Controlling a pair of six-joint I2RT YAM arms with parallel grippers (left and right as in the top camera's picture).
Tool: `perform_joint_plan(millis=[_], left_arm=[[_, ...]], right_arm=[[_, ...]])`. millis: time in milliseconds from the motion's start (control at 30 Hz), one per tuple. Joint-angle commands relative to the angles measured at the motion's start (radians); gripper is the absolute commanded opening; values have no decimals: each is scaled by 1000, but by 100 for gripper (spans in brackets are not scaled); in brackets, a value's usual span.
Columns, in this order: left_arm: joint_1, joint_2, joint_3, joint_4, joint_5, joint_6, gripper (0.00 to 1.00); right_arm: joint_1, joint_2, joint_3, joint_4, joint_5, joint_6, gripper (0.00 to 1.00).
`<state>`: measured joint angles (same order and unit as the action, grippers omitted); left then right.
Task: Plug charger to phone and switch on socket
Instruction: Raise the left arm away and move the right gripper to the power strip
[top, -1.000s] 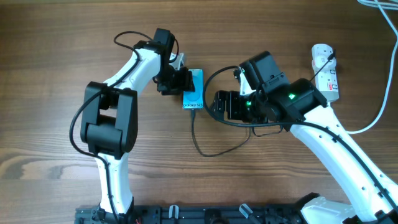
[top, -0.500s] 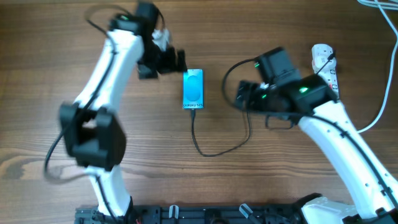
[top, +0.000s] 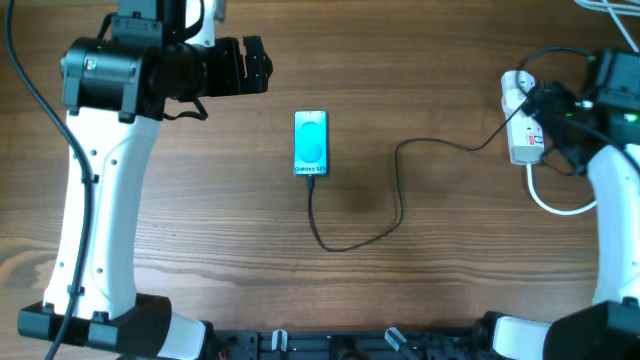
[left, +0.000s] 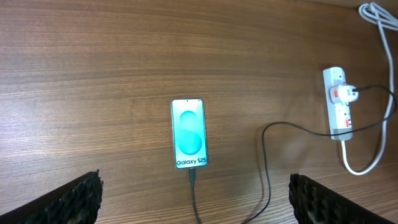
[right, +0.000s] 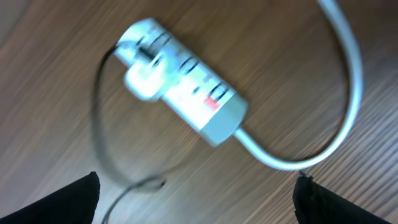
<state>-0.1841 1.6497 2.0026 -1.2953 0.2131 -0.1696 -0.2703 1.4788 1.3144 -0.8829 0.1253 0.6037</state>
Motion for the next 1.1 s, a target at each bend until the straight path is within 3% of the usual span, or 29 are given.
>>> perform_joint_plan(millis=[0, 233, 467, 600, 767, 1067], left_arm=[[-3, 1, -3, 0, -13, 5, 100], [-3, 1, -3, 0, -13, 5, 100], [-3, 2, -3, 0, -13, 5, 100], [-3, 2, -3, 0, -13, 5, 100], [-3, 2, -3, 0, -13, 5, 100], [-3, 2, -3, 0, -13, 5, 100]], right_arm=[[-57, 26, 17, 66, 80, -26, 100], [-94, 147, 17, 209, 161, -28, 100], [-100, 336, 17, 307, 152, -181, 100], [-125, 406, 17, 370, 56, -286, 100], [-168, 465, 17, 406, 24, -315, 100], [-231, 536, 17, 480, -259, -398, 100]])
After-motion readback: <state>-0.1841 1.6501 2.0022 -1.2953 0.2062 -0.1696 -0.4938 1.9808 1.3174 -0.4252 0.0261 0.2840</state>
